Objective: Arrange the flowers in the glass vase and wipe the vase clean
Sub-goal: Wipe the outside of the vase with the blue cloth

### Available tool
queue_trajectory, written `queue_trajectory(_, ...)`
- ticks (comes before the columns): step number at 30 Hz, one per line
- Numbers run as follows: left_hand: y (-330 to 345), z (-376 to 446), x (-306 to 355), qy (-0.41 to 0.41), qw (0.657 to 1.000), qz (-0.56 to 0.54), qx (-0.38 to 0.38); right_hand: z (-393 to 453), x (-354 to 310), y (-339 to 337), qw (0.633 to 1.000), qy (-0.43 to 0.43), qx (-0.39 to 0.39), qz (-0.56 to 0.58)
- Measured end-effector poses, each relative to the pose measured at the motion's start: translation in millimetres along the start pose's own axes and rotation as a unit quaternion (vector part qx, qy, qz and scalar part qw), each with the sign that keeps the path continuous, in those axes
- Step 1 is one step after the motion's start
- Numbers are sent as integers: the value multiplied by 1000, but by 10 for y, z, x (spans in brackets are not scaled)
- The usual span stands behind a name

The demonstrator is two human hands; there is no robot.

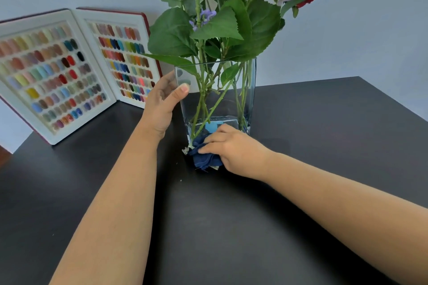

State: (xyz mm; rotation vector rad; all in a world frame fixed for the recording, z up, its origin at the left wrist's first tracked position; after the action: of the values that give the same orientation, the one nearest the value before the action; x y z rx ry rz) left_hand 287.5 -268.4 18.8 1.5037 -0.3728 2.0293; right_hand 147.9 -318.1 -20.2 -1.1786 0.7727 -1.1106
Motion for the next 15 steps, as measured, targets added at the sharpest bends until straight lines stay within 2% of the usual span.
queue_trajectory(5,-6,10,-3,0,1000,-6,-6,-71,62,18,1000,15,-15,-6)
queue_trajectory(11,-41,29,-41,-8,1000,-8,2,-510,488,-149,996,81,-24,18)
queue_trajectory(15,-33,32,-52,-5,1000,-17,1,-435,492,-161,996,88,-17,16)
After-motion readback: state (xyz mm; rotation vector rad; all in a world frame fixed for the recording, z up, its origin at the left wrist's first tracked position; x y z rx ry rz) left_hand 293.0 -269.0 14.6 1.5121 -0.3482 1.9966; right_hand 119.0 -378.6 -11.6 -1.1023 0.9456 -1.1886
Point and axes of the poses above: each hand's wrist, its own z-axis towards the middle knuckle, its own y-axis out of the palm, x = y × z, the point moved 10 cm from there along z, towards the middle knuckle, and after that the axes turned 11 degrees about -z, right-handed, at the moved point
